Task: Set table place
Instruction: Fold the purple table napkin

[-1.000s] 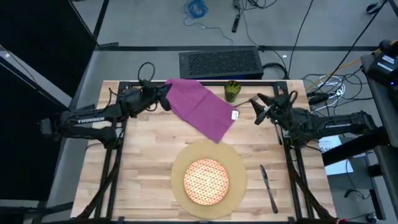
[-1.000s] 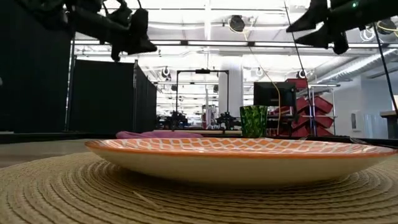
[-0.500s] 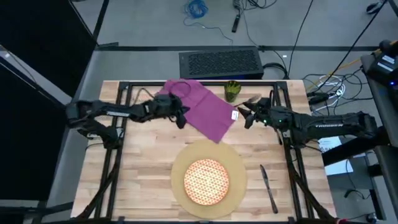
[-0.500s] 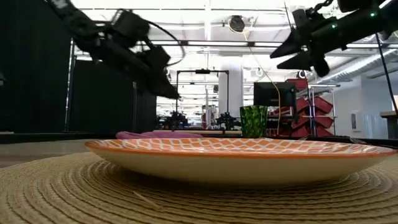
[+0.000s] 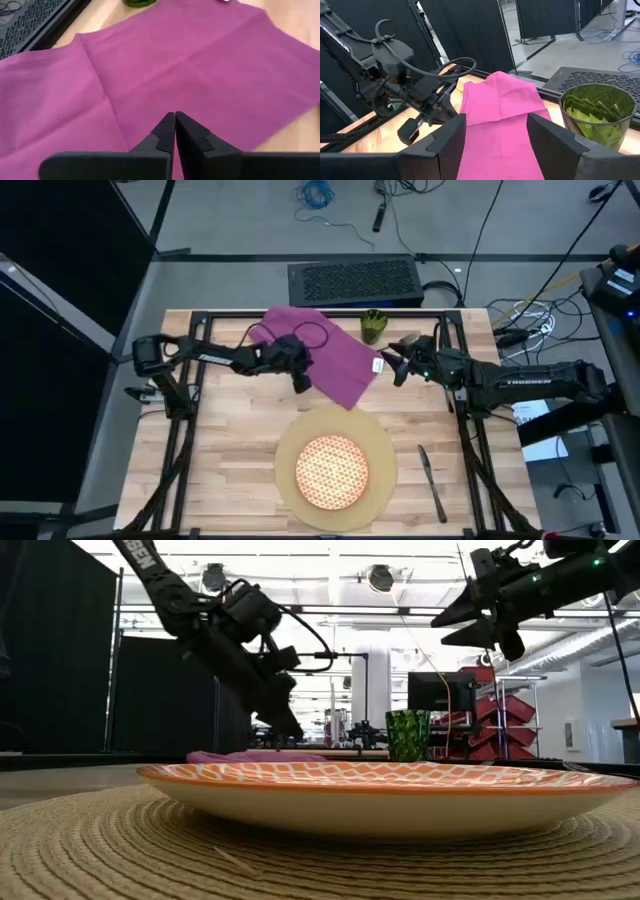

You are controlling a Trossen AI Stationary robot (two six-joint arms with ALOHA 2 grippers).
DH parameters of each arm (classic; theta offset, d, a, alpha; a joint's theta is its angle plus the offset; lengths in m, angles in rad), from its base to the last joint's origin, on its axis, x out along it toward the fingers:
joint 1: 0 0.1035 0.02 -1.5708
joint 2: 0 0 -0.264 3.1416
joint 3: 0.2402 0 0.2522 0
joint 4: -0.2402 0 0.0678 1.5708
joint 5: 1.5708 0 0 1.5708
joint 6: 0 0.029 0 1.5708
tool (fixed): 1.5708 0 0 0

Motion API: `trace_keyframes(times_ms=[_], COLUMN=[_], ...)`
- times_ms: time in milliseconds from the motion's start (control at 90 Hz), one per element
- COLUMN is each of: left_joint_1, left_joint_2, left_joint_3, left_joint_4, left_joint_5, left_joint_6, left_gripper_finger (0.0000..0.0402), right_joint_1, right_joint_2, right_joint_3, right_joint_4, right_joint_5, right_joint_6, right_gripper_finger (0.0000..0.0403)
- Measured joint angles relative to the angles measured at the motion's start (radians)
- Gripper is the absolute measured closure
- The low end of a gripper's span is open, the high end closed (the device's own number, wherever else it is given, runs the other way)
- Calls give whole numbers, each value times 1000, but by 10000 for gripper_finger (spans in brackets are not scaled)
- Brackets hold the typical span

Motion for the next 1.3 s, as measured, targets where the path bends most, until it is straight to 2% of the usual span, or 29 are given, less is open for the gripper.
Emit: trace_keyframes(times_ms=[133,489,689,900,1089,1233,1300], left_joint_1=[-1,-1,-8,-73,-158,-252,-287], left_joint_2=[39,48,69,35,-23,-79,-133], left_joint_3=[4,4,8,6,6,-3,-5], left_joint_4=[-52,-120,-172,-287,-479,-598,-575], left_joint_5=[-3,-68,-61,-67,-78,-244,-307], left_joint_6=[-35,-61,-97,-138,-213,-300,-319], left_gripper_finger=[402,402,402,402,402,402,402], right_joint_1=[0,0,0,1,1,1,1], right_joint_2=[-3,-4,-4,-5,-5,-5,-5], right_joint_3=[0,0,0,0,0,-1,-1], right_joint_4=[3,22,36,36,35,32,34], right_joint_5=[0,0,-27,-27,-50,-53,-53], right_joint_6=[-6,-19,-19,-19,-27,-34,-34], right_gripper_finger=[207,207,207,207,207,207,207])
